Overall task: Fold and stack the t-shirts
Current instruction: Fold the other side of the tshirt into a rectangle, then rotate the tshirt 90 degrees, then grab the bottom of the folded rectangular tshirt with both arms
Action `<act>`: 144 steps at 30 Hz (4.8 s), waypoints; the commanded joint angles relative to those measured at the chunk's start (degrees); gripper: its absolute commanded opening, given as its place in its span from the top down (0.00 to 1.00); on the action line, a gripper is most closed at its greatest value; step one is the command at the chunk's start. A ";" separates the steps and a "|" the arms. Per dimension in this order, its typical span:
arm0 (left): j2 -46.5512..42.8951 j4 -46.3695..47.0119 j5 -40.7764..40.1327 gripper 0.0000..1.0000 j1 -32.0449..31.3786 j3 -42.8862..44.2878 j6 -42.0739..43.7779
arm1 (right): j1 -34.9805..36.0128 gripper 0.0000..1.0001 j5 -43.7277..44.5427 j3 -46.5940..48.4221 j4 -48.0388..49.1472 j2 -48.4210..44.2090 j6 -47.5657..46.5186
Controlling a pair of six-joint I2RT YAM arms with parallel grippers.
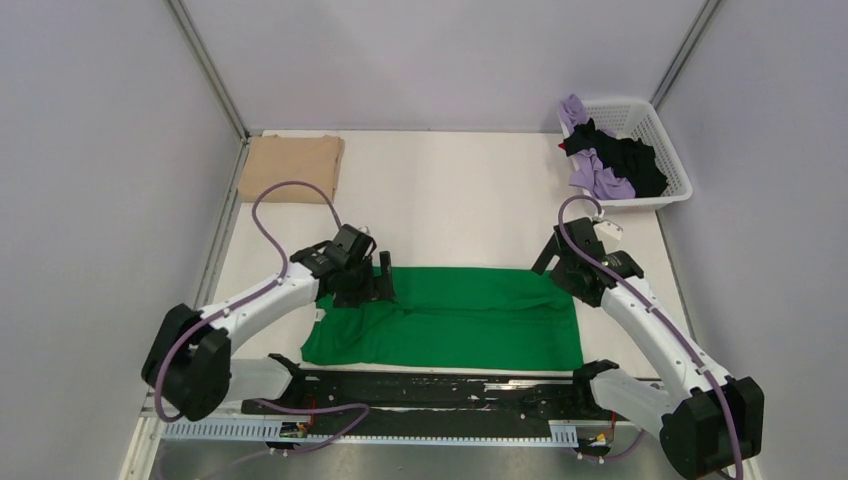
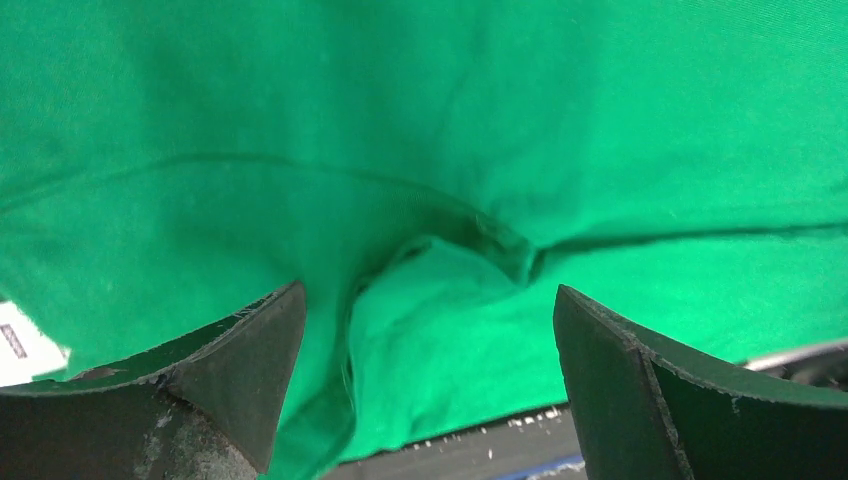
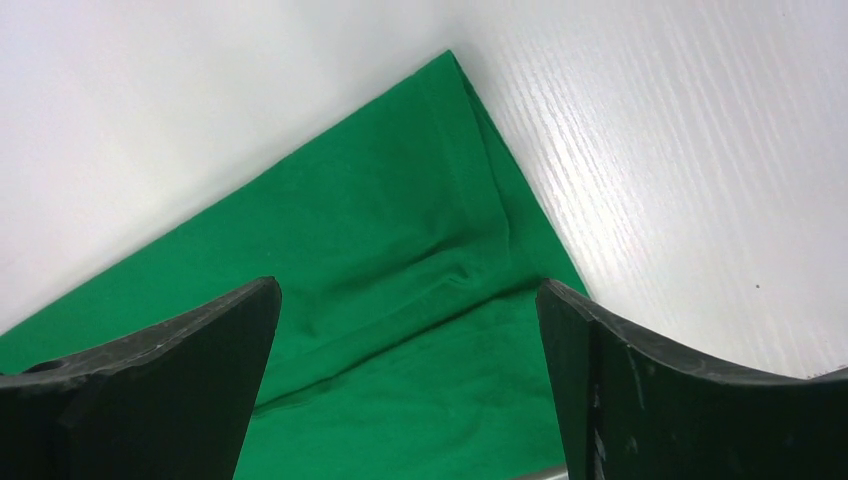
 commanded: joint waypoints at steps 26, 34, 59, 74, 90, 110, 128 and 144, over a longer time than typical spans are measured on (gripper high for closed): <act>-1.93 -7.62 -17.37 0.00 -11.92 2.53 -4.52 | 0.19 0.00 -2.68 -0.83 7.48 -0.69 -4.22; -0.03 8.16 -4.89 0.00 0.82 -5.85 -7.29 | 0.18 0.00 -16.07 -2.66 14.62 -0.98 -10.69; 61.31 17.24 3.86 0.00 17.16 53.21 -7.51 | 1.62 0.00 -28.09 -6.75 26.37 16.74 -11.96; 100.37 31.89 20.73 0.00 12.79 103.07 -28.22 | 24.15 0.00 -39.57 -6.45 29.91 20.54 -12.37; 105.85 43.33 13.91 0.00 10.39 108.29 -29.61 | 32.32 0.00 -42.18 4.56 39.03 38.74 -14.10; 78.67 37.36 19.27 0.00 9.30 95.88 -13.37 | 34.89 0.00 -33.88 -5.96 47.42 5.55 -15.75; 12.38 21.38 0.68 0.00 6.59 24.07 5.61 | 35.23 0.00 -47.79 -7.51 51.31 15.48 -14.98; -20.97 2.93 1.87 0.00 6.58 -6.68 -2.88 | 37.53 0.00 -45.22 -4.87 50.41 25.30 -14.43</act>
